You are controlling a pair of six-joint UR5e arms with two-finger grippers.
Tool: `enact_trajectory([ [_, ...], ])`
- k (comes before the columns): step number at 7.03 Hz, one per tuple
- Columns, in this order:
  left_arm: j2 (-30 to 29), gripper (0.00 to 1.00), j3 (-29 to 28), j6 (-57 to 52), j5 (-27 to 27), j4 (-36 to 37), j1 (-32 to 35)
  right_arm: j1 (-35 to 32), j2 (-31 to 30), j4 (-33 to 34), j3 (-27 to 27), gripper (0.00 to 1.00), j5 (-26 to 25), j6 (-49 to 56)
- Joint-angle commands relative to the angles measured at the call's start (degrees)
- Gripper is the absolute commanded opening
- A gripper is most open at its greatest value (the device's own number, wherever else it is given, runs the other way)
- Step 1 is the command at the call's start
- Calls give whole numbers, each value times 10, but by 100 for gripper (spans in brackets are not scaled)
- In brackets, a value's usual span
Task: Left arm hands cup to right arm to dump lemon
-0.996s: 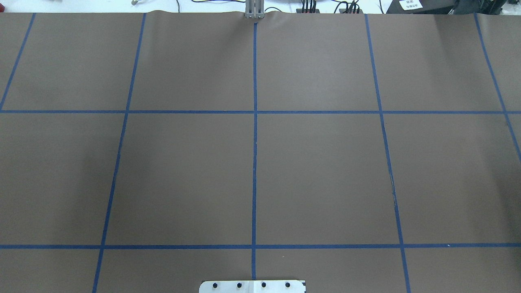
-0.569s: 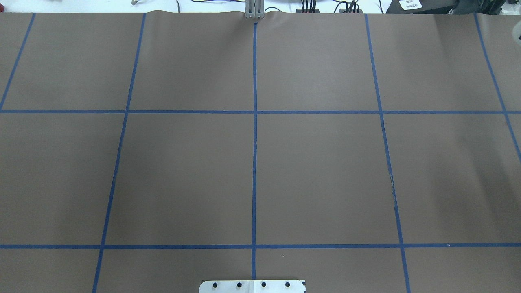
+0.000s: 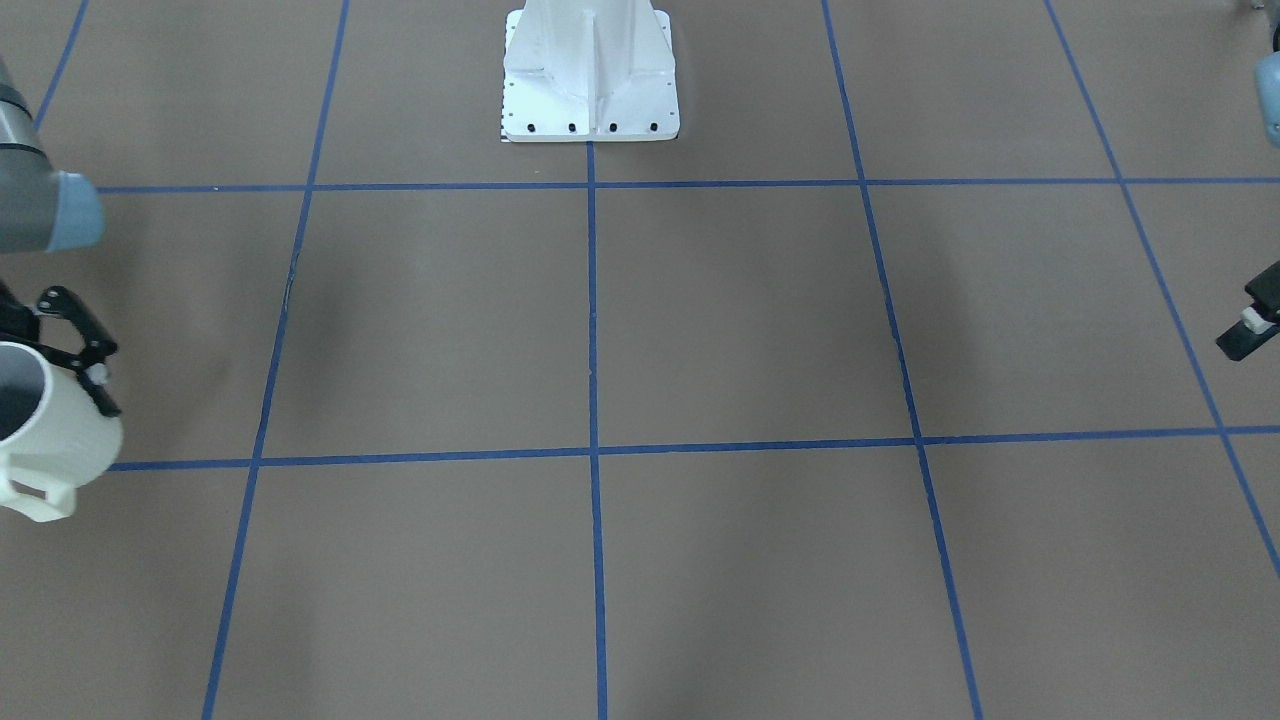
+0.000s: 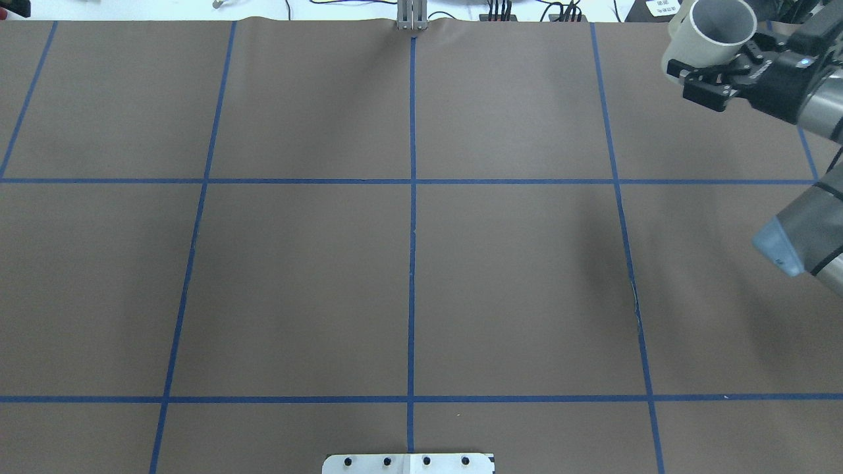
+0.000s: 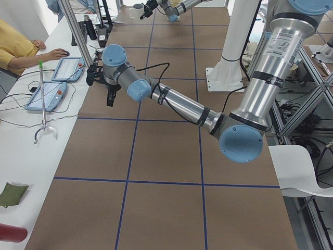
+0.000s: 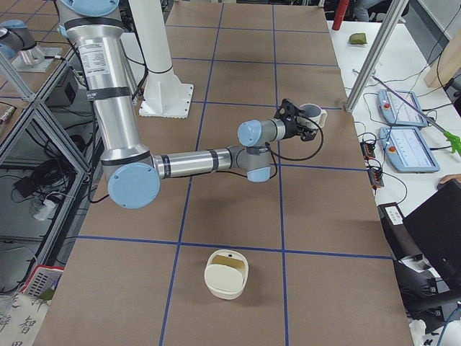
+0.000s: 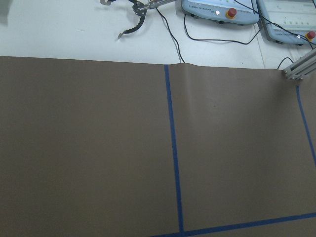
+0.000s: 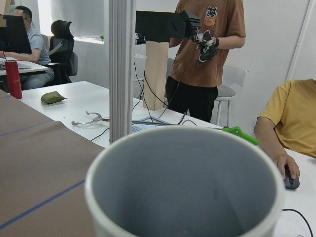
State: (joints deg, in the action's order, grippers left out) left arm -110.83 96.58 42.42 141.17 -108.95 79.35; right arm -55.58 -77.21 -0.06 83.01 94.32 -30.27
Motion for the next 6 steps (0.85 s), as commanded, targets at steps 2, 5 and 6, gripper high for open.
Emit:
enact_trajectory([
  [2,-60,100,0,150,-5,-22,-78,132,100,139,-1,0,-183,17],
  [5,-123,100,-9,311,-15,-40,-132,215,211,336,-6,0,-337,14],
  [6,-141,100,-10,358,-53,-37,-154,228,224,372,-10,0,-363,17],
])
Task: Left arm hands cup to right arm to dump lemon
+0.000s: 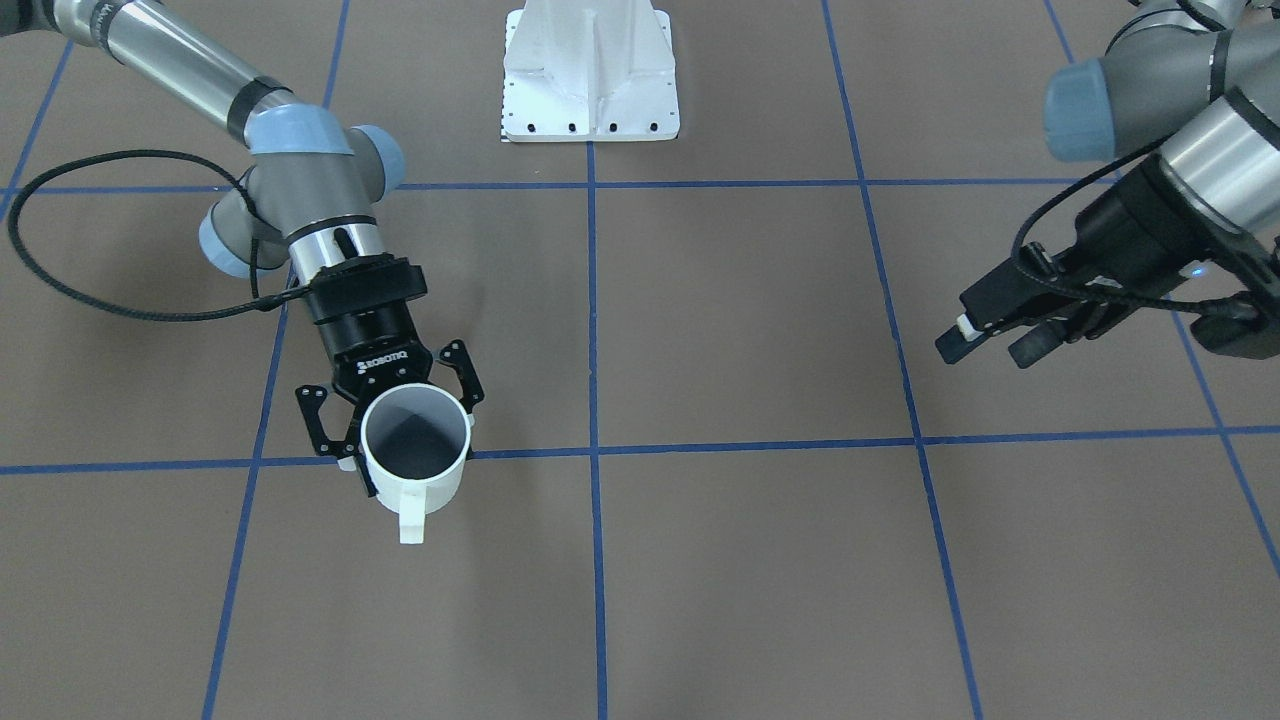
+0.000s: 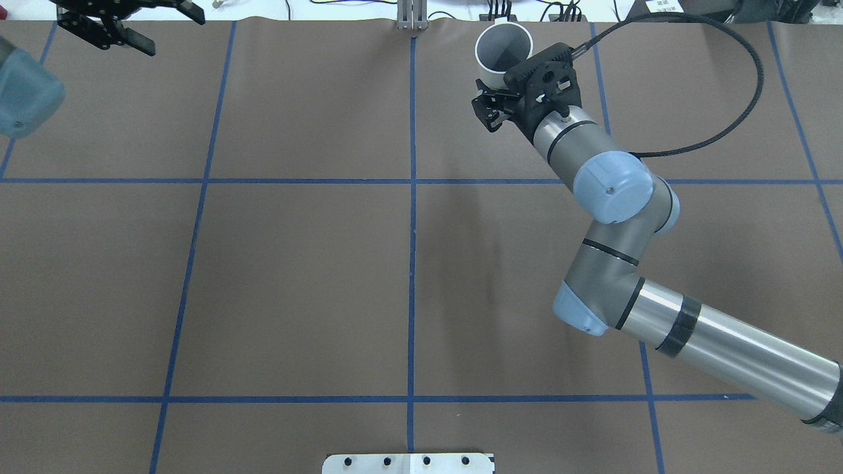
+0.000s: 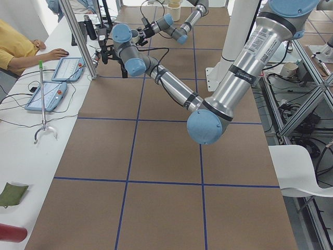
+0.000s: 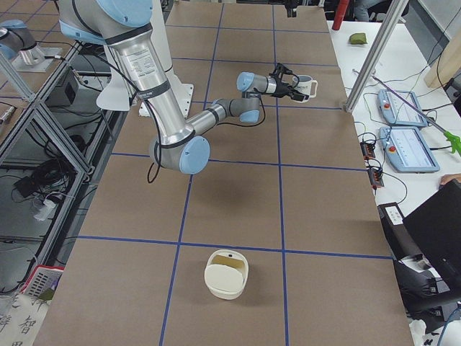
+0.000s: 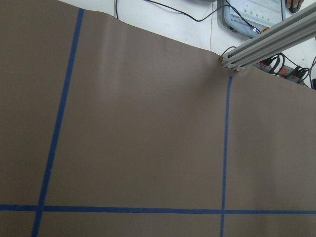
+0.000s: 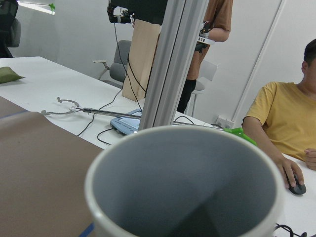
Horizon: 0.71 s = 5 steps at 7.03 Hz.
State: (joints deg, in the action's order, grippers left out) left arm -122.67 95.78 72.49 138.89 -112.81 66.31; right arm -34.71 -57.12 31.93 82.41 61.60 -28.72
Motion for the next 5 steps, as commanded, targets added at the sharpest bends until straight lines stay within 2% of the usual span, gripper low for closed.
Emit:
enact_trajectory([
  [1,-43,100,-4,96,-81,1,-67,36,64,99,-27,0,-74,7],
  [2,-64,100,-8,127,-124,2,-100,51,91,146,-40,0,-109,7],
  [4,-105,99,-37,172,-170,1,-137,77,102,150,-40,0,-123,7],
  [5,-108,97,-39,173,-206,-2,-156,94,110,148,-40,0,-146,5],
])
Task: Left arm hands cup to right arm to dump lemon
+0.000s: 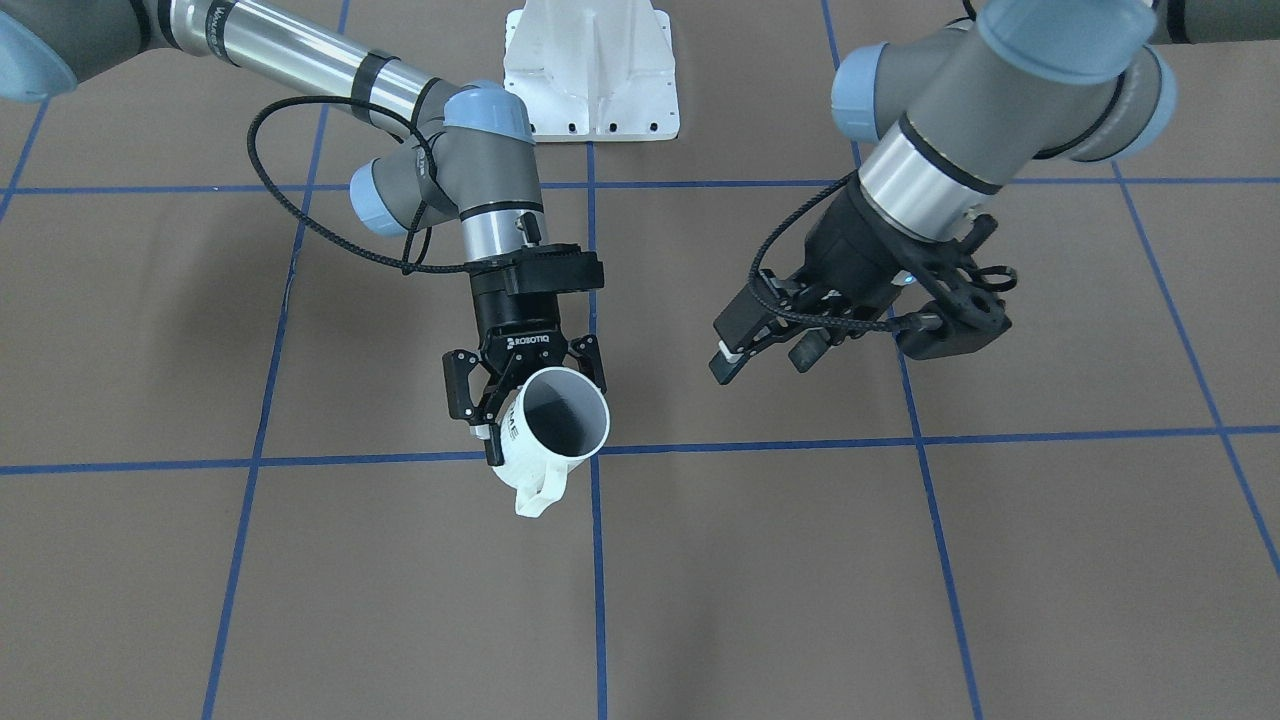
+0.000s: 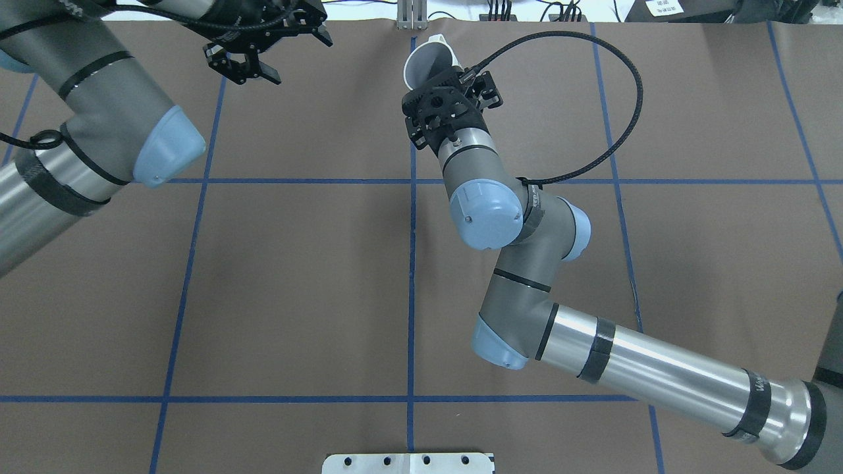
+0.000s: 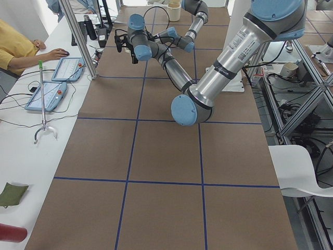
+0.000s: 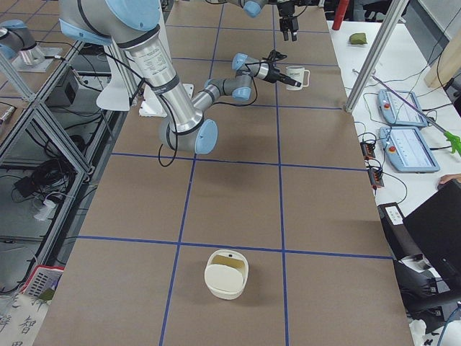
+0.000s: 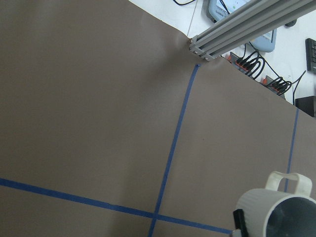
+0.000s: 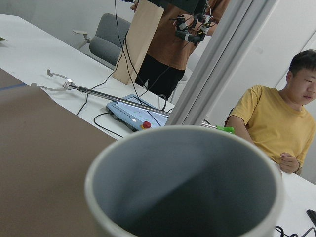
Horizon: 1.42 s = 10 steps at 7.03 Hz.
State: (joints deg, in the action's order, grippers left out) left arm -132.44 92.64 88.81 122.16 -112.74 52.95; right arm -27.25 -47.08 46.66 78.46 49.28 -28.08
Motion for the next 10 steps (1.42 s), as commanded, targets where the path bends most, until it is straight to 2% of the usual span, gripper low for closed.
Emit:
enact_trajectory([
  [1,-13,94,-8,11,-69,-5,-39,24,14,1,0,0,-23,-1],
  [2,-14,80,-7,8,-79,-6,-47,27,17,0,0,0,-23,-1],
  [3,-15,59,-6,6,-79,-7,-47,27,16,-2,0,0,-22,-1],
  [4,-15,52,-4,4,-78,-6,-47,27,16,-2,-1,0,-22,-1],
  [6,-16,47,-1,3,-75,-6,-56,27,16,-3,0,0,-21,-1],
  [10,-19,46,-2,3,-77,-6,-76,27,17,-3,4,0,-21,-1],
])
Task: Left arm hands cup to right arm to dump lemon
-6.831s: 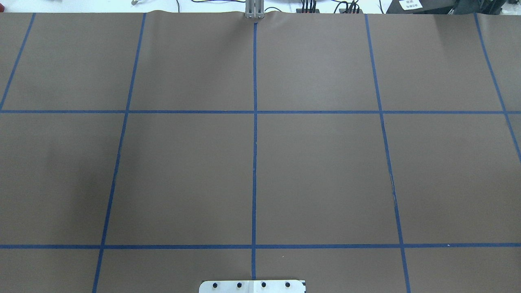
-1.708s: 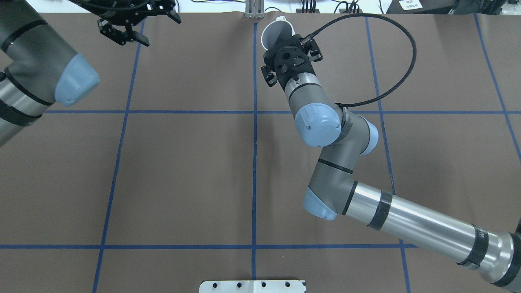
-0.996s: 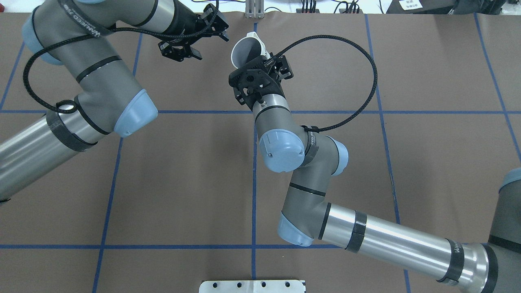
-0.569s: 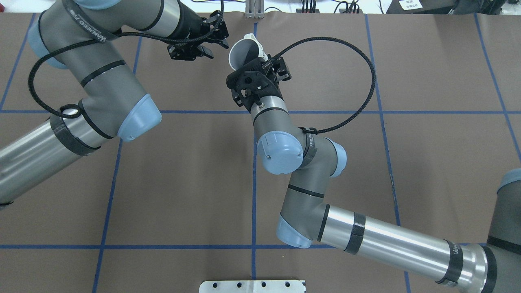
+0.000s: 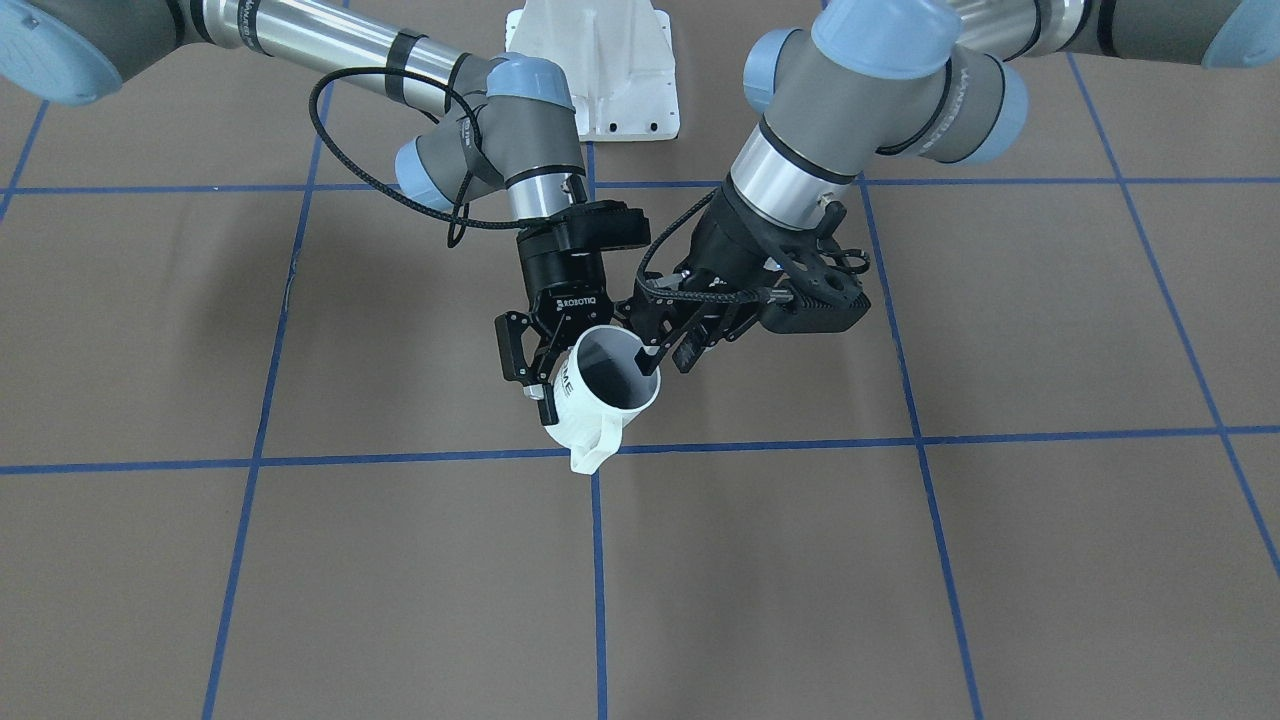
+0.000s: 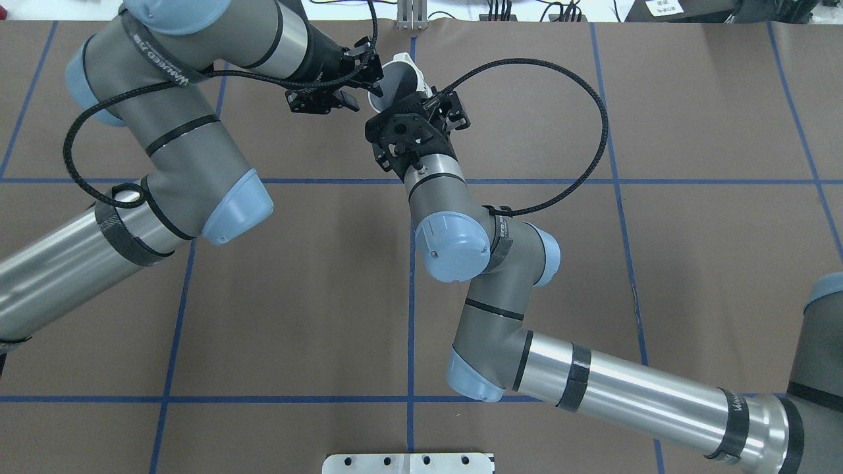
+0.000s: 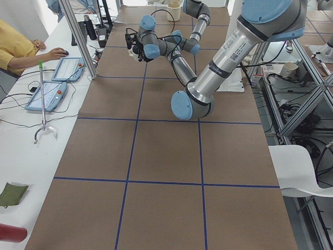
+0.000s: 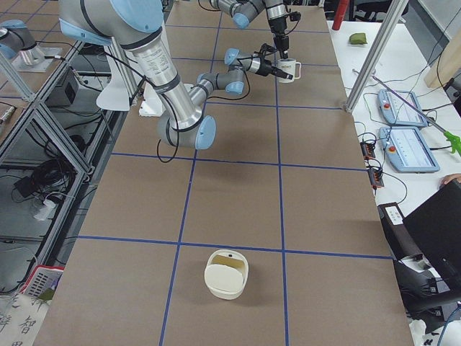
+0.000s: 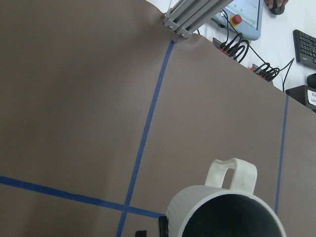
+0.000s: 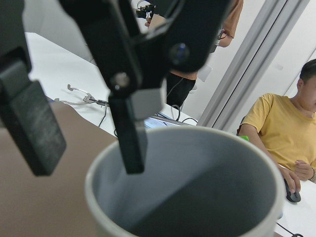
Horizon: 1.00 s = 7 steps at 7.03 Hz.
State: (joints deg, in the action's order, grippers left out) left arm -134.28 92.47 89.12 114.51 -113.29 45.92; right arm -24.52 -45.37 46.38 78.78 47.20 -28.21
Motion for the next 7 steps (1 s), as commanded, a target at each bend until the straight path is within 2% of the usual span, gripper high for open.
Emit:
enact_trajectory([
  [1,-1,44,0,0,-1,0,-6,0,0,-1,1,0,0,0],
  [3,-1,42,0,0,-1,0,-8,0,0,-1,1,0,0,0],
  [4,-1,36,0,0,-1,1,-8,0,-1,-1,2,0,1,0],
  [5,-1,0,1,0,0,0,-10,1,-2,-1,3,0,0,0],
  [6,-1,0,0,0,0,0,-11,2,-2,-1,3,0,0,1],
  [7,-1,0,-1,0,0,0,-12,2,-1,0,4,38,-1,1],
])
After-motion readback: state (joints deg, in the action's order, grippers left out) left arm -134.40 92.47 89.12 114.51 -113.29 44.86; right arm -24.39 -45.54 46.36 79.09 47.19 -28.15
